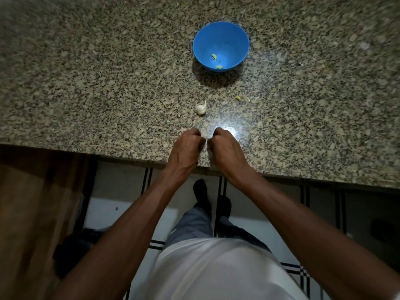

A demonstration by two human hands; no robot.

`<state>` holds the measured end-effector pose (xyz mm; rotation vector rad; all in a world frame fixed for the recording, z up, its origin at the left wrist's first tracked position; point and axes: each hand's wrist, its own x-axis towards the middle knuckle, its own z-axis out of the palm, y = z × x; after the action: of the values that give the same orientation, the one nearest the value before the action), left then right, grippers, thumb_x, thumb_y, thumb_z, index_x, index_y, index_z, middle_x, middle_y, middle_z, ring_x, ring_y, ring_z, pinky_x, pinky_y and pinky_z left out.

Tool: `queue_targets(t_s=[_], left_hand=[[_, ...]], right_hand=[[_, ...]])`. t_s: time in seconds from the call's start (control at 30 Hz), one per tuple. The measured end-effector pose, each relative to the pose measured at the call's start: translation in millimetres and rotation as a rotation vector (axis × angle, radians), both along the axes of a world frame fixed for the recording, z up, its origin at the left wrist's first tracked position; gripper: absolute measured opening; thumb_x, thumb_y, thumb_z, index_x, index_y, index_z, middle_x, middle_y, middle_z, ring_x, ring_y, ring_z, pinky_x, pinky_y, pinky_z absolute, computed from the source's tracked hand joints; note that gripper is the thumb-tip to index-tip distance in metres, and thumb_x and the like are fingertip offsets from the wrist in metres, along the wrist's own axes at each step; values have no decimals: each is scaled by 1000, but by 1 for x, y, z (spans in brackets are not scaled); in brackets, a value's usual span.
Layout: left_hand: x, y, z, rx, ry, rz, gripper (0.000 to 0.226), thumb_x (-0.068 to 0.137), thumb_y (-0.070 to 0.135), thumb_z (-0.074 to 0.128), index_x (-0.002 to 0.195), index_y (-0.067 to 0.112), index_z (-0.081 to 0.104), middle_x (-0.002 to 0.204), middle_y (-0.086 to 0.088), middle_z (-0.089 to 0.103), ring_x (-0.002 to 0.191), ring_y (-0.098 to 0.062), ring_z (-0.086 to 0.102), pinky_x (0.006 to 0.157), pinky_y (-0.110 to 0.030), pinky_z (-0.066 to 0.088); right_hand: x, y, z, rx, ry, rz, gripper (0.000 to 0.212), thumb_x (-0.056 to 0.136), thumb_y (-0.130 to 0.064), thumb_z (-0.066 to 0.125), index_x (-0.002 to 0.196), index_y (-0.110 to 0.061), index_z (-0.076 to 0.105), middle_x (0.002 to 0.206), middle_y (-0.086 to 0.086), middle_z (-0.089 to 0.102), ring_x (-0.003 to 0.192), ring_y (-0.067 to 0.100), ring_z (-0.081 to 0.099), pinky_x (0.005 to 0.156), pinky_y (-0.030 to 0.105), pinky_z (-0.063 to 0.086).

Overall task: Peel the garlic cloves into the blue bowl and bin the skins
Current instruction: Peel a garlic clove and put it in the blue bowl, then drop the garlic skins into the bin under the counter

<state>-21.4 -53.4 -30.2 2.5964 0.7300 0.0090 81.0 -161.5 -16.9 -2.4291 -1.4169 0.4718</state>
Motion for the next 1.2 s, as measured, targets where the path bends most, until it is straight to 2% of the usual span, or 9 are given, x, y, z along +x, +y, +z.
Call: queue_targets(t_s=[0.2, 0.3, 0.37, 0.43, 0.5, 0.57, 0.73, 0.93, 1.2], left_hand=[[-5, -10, 1, 210, 29, -39, 16, 78, -11, 76, 78, 3, 66, 79, -12, 58, 70, -31, 57, 50, -38, 43], [-7, -14, -5, 201, -15, 83, 23, 79, -14, 72, 86, 7, 66, 86, -9, 64, 80, -28, 60, 56, -35, 42], [-5, -14, 3, -67, -77, 359, 15, 91, -2, 70, 89, 12, 71, 87, -1, 69, 80, -18, 63, 63, -30, 46], [-7, -6, 14, -533, -226, 670, 10, 98, 11, 69, 91, 15, 73, 84, 1, 72, 72, -12, 66, 67, -28, 54], [-22, 3, 24, -875, -411, 828, 6, 100, 12, 69, 95, 13, 72, 80, -3, 73, 67, -11, 69, 68, -30, 60], [-48, 13, 29, -955, -519, 885, 8, 100, 9, 68, 94, 14, 71, 74, -1, 73, 64, -8, 69, 68, -25, 60], [-144, 26, 33, -925, -684, 1091, 13, 100, 3, 66, 93, 13, 70, 71, 2, 72, 62, -4, 66, 66, -17, 56], [-305, 22, 22, -864, -818, 1427, 9, 98, 9, 71, 96, 17, 73, 75, 4, 76, 70, -10, 68, 79, -25, 60], [-538, -13, -17, -772, -925, 1825, 8, 100, 7, 67, 107, 4, 70, 82, -7, 70, 68, -13, 64, 62, -15, 56]], right_hand=[[1, -2, -6, 70, -21, 75, 18, 70, 9, 74, 71, -4, 62, 80, 14, 54, 75, 34, 55, 53, 35, 30], [8, -1, -7, 137, 176, -138, 16, 79, 6, 68, 70, -7, 69, 75, 8, 64, 68, 26, 62, 53, 40, 51], [14, 2, -5, 200, 568, -448, 15, 92, -7, 72, 79, -9, 79, 70, 7, 74, 65, 20, 72, 62, 37, 63], [12, 6, 0, 228, 961, -640, 10, 94, -18, 78, 90, -9, 82, 79, 13, 78, 72, 22, 75, 74, 43, 64], [5, 17, 8, 207, 1167, -623, 11, 95, -17, 78, 97, -6, 81, 92, 17, 79, 81, 23, 74, 84, 43, 62], [-11, 34, 17, 206, 1250, -520, 16, 97, -14, 76, 105, -1, 79, 100, 17, 79, 87, 21, 73, 88, 37, 61], [-85, 90, 23, 151, 1253, -251, 19, 99, -14, 73, 102, 4, 77, 80, 10, 73, 70, 13, 66, 65, 25, 55], [-229, 140, 11, -30, 1260, 5, 10, 100, -12, 70, 104, -5, 77, 75, 1, 72, 63, 3, 65, 61, 18, 52], [-472, 167, -16, -263, 1174, 274, 8, 100, -10, 70, 95, -8, 76, 74, -3, 74, 66, 2, 69, 62, 17, 53]])
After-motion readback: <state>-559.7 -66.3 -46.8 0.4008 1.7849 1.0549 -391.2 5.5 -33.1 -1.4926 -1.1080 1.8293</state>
